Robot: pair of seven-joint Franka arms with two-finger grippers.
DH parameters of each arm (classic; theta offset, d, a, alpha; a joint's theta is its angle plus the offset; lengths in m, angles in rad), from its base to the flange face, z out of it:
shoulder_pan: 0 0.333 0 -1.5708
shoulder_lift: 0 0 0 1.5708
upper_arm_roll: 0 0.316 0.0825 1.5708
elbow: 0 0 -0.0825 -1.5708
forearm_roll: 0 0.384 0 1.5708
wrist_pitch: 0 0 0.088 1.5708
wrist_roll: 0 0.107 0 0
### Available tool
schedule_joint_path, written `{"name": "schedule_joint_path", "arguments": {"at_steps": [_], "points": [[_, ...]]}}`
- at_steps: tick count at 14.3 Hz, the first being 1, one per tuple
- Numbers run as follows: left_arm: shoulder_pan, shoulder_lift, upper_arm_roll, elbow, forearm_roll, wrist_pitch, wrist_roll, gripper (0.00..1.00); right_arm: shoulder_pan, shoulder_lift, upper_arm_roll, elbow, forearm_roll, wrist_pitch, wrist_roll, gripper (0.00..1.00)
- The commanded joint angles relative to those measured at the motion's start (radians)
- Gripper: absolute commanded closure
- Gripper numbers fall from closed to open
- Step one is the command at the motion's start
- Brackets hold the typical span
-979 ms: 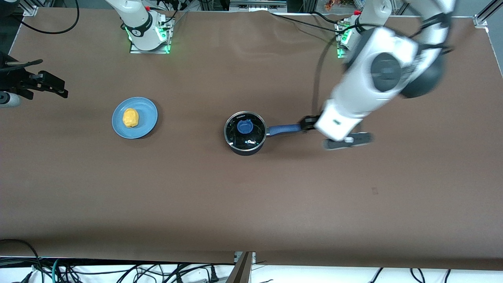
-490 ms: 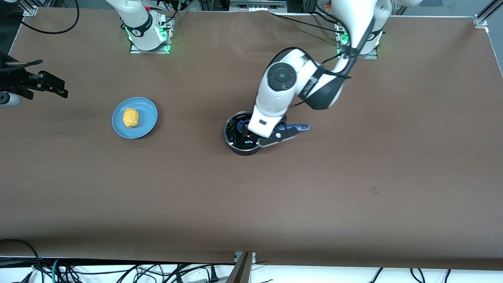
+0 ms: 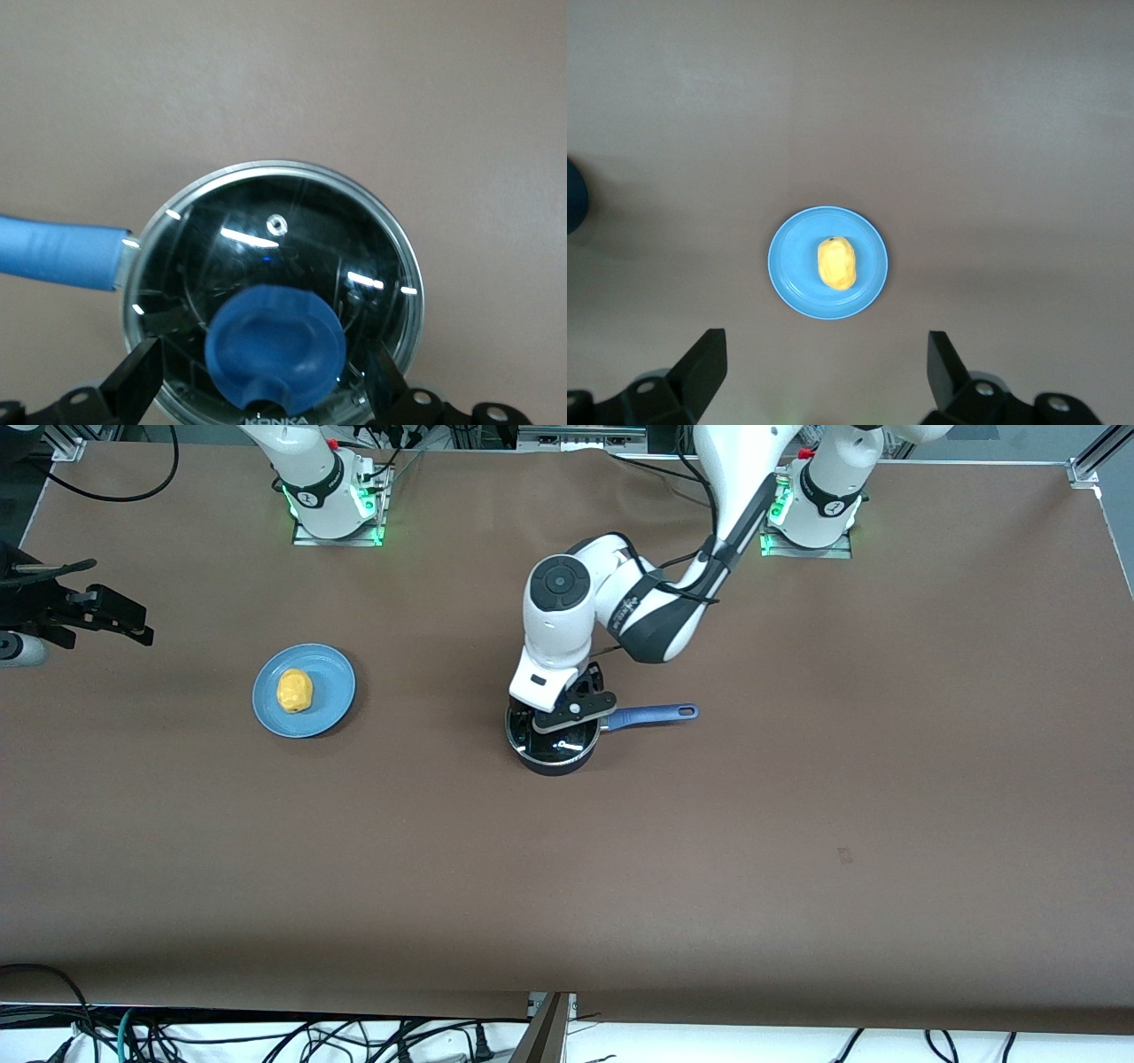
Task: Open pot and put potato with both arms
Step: 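Close the left gripper on the blue knob of the glass lid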
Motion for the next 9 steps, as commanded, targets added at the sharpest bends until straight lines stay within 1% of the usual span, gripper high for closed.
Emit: {"name": "schedule_joint_path", "arguments": {"at_steps": [1, 3, 4, 7, 8, 9], "points": [[-0.018, 0.025, 0.013, 0.034, 0.032, -0.002, -0.023, 0.00, -0.014, -0.018, 0.010, -0.011, 0.009, -0.007, 0.009, 0.00], [-0.024, 0.030, 0.013, 0.034, 0.044, -0.002, -0.025, 0.01, -0.014, -0.018, 0.010, -0.011, 0.009, -0.007, 0.009, 0.00], [-0.024, 0.031, 0.013, 0.034, 0.046, -0.002, -0.025, 0.11, -0.014, -0.018, 0.010, -0.011, 0.009, -0.007, 0.009, 0.00], [-0.024, 0.033, 0.013, 0.034, 0.047, -0.002, -0.037, 0.28, -0.014, -0.018, 0.010, -0.011, 0.009, -0.007, 0.009, 0.00], [-0.024, 0.032, 0.013, 0.034, 0.047, -0.002, -0.037, 0.31, -0.014, -0.018, 0.010, -0.011, 0.009, -0.007, 0.009, 0.00], [-0.024, 0.032, 0.013, 0.034, 0.047, -0.002, -0.037, 0.31, -0.014, -0.018, 0.010, -0.011, 0.009, -0.007, 0.009, 0.00]]}}
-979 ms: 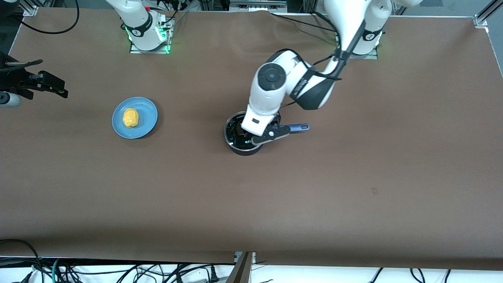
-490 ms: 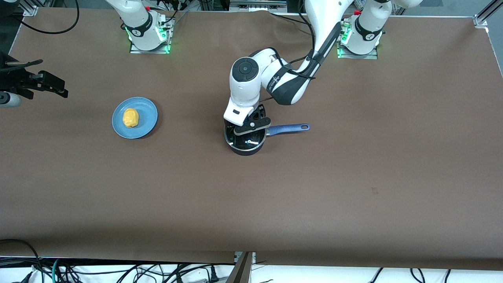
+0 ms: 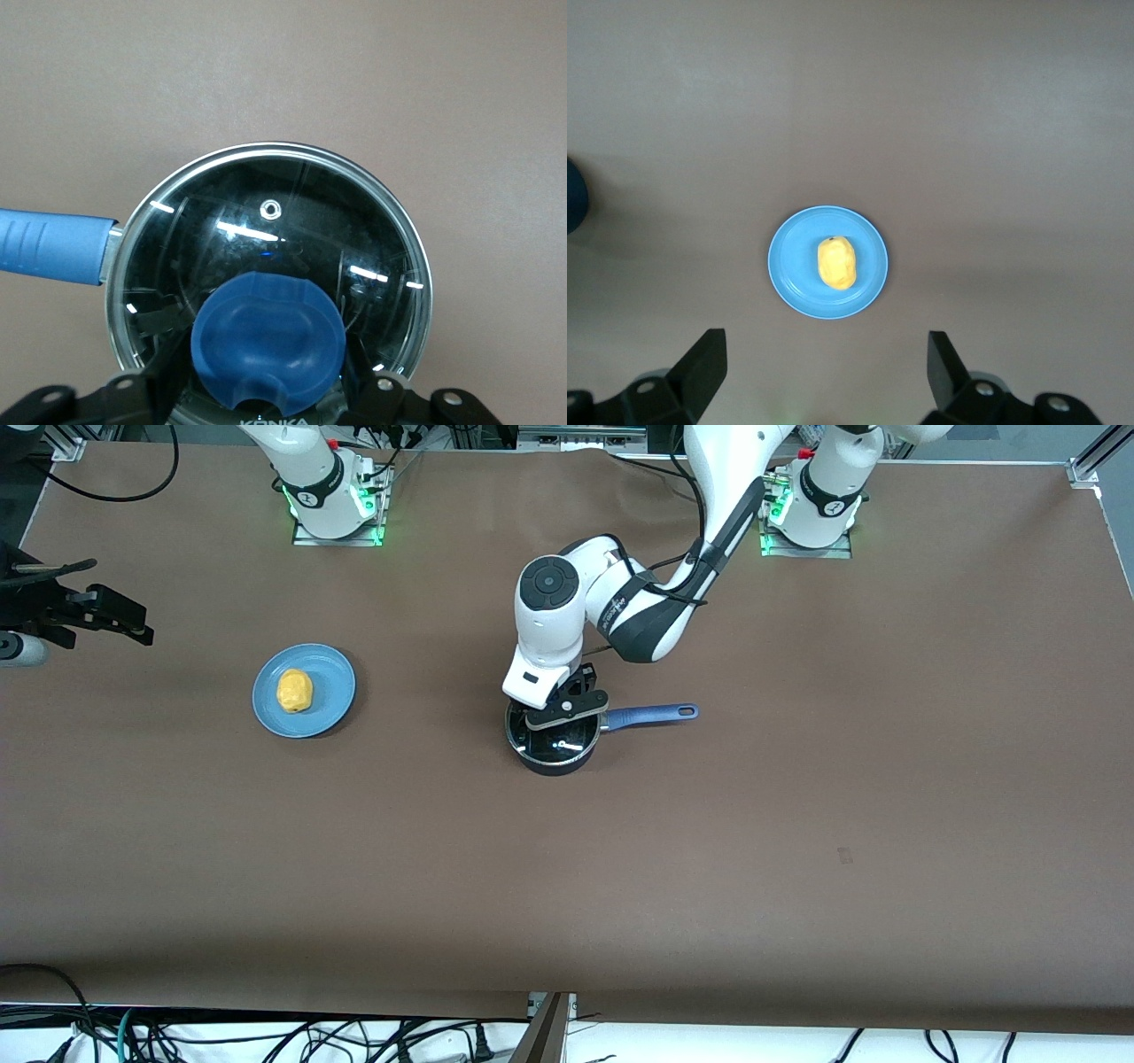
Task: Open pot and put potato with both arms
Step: 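Close the left gripper on the blue knob of the glass lid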
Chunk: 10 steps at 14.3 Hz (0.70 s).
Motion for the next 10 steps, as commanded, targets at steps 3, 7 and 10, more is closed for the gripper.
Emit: {"name": "schedule_joint_path", "arguments": {"at_steps": [3, 7, 10], "points": [[-0.012, 0.012, 0.011, 0.027, 0.034, -0.011, -0.029, 0.42, -0.012, -0.018, 0.010, -0.011, 0.009, -0.007, 0.009, 0.00], [0.000, -0.025, 0.009, 0.030, 0.029, -0.022, -0.018, 0.46, -0.011, -0.015, 0.015, -0.011, 0.009, -0.011, 0.010, 0.00], [0.056, -0.100, 0.008, 0.016, 0.025, -0.077, 0.066, 0.46, -0.011, -0.024, 0.016, -0.007, 0.009, -0.025, 0.009, 0.00]]}}
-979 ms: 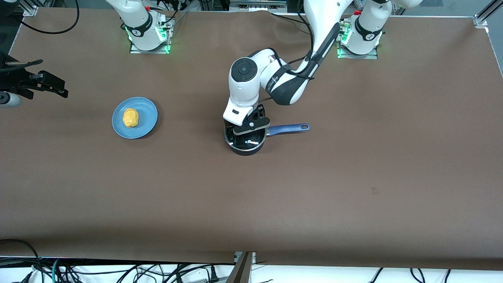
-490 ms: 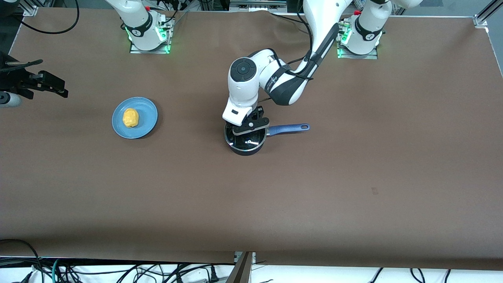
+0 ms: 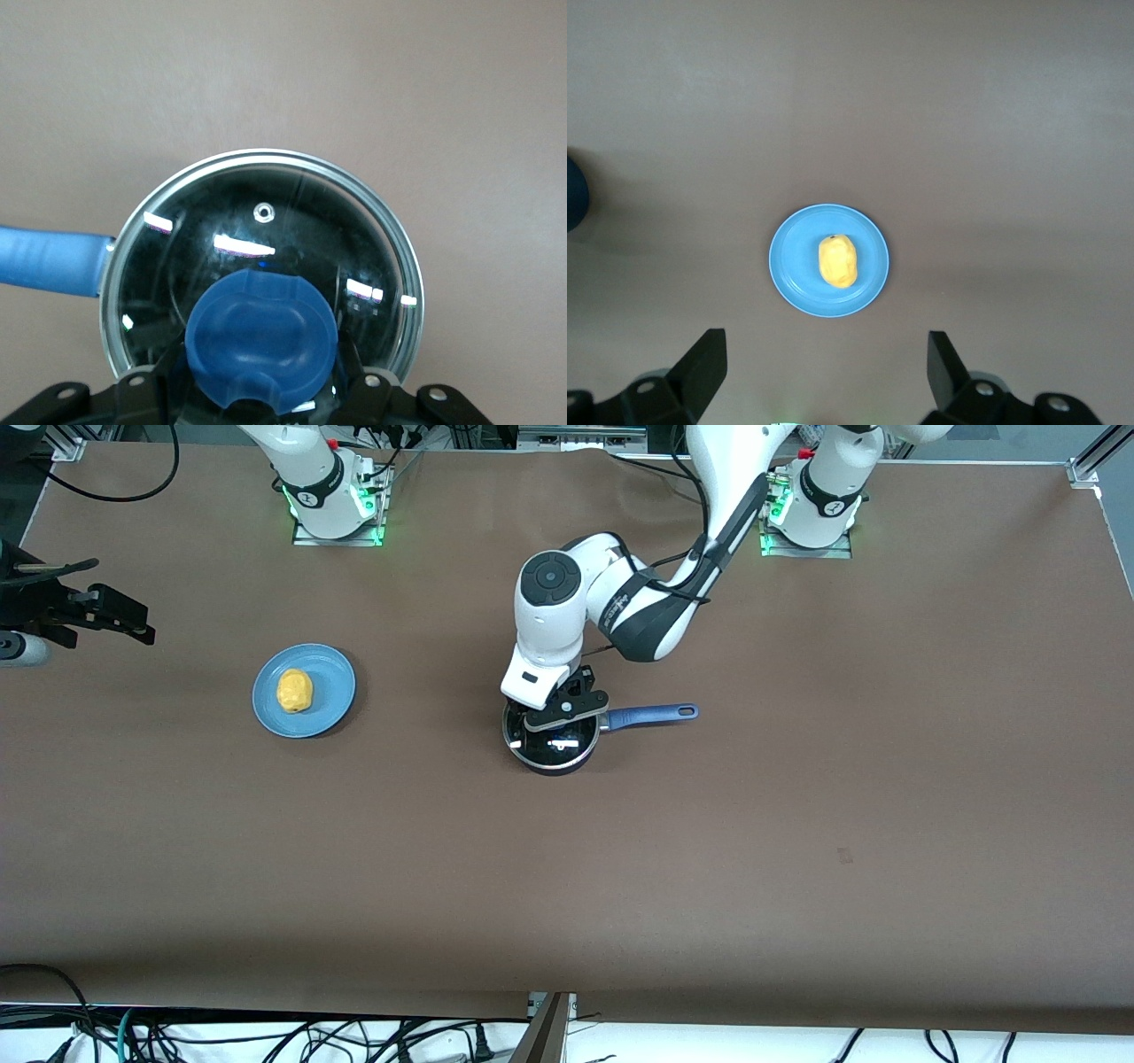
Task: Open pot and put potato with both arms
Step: 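Lift the lid away with the left gripper while the right gripper reaches the potato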
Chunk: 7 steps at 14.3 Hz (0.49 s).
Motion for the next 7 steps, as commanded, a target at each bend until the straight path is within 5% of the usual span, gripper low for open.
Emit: {"name": "schedule_joint_path", "arguments": {"at_steps": [1, 4, 7], "points": [[0.077, -0.100, -0.007, -0.026, 0.020, -0.073, 0.124, 0.48, -0.011, -0.024, 0.014, -0.008, 0.005, -0.044, 0.007, 0.00], [0.218, -0.196, -0.009, -0.123, -0.020, -0.079, 0.394, 0.49, -0.012, 0.022, 0.012, -0.082, 0.003, -0.090, 0.006, 0.00], [0.399, -0.289, -0.001, -0.238, -0.075, -0.084, 0.751, 0.49, -0.011, 0.012, 0.011, -0.276, -0.004, 0.061, 0.004, 0.00]]}}
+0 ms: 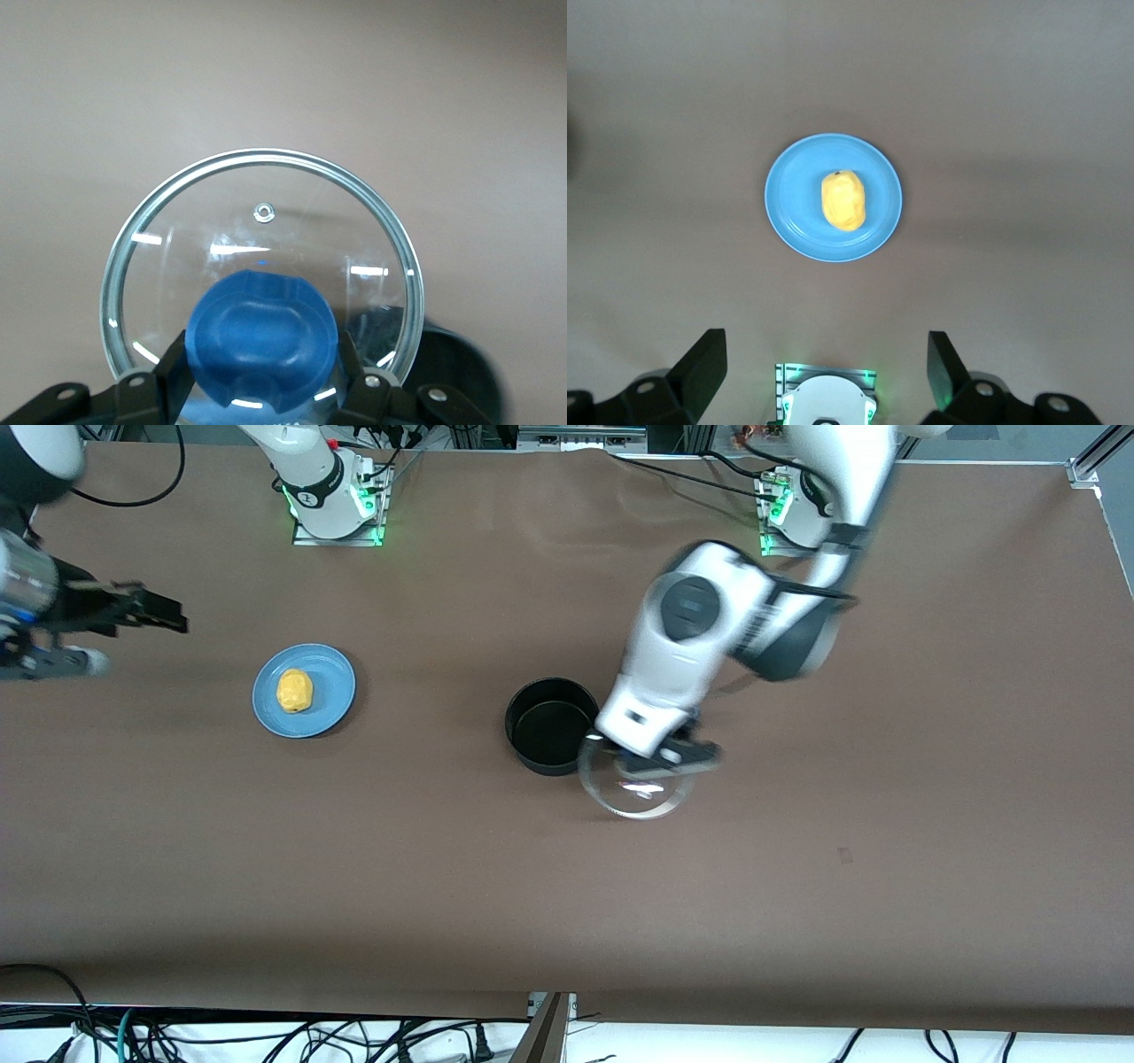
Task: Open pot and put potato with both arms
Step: 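Lift the lid away with the left gripper while the right gripper reaches the potato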
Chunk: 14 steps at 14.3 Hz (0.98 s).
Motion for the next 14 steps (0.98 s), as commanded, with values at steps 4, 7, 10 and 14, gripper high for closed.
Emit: {"name": "schedule_joint_path", "arguments": {"at_steps": [4, 7, 10, 14], "points": [[0.286, -0.132, 0.059, -0.224, -0.050, 0.006, 0.682, 0.48, -0.010, -0.043, 0.009, -0.415, -0.015, 0.423, -0.001, 0.00], [0.420, -0.098, 0.107, -0.293, -0.112, 0.092, 0.969, 0.47, -0.009, -0.031, 0.010, -0.607, -0.029, 0.709, -0.007, 0.00], [0.501, -0.060, 0.117, -0.366, -0.123, 0.219, 1.096, 0.47, -0.009, 0.020, 0.010, -0.685, -0.029, 0.873, -0.007, 0.00], [0.543, 0.001, 0.116, -0.440, -0.124, 0.357, 1.125, 0.47, -0.009, 0.127, 0.012, -0.780, -0.029, 1.127, -0.008, 0.00]]}}
